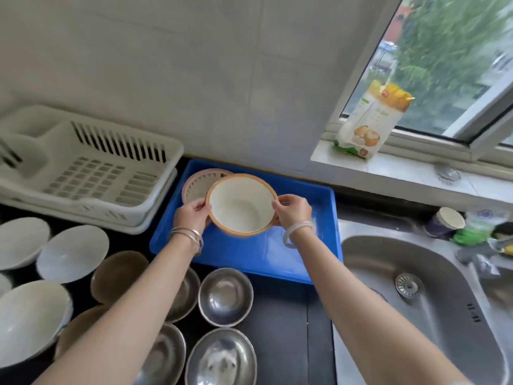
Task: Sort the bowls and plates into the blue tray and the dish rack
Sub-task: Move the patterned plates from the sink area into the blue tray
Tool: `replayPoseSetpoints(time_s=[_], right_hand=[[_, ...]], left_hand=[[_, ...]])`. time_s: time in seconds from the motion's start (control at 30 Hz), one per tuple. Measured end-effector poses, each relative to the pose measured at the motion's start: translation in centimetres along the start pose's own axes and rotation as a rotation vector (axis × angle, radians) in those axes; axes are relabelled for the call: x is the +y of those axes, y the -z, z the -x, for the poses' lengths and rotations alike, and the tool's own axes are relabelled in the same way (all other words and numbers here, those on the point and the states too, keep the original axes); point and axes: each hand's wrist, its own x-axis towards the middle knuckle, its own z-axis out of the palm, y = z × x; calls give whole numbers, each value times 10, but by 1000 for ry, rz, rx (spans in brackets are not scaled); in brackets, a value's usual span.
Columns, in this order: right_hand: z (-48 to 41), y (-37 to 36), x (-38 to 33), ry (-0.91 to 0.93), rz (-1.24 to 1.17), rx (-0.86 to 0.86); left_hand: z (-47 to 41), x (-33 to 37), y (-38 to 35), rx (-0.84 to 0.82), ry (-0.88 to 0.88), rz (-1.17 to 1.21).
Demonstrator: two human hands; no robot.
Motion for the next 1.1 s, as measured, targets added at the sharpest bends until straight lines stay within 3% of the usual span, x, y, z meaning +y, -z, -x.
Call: replayPoseSetpoints(time_s=[0.4, 1.1], right_hand=[[-70, -85, -27, -96, 45, -18], [-91, -112, 2, -85, 30, -110]], left_hand=[[-100, -7, 11, 26, -2, -135], [-115, -25, 9, 112, 34, -180]])
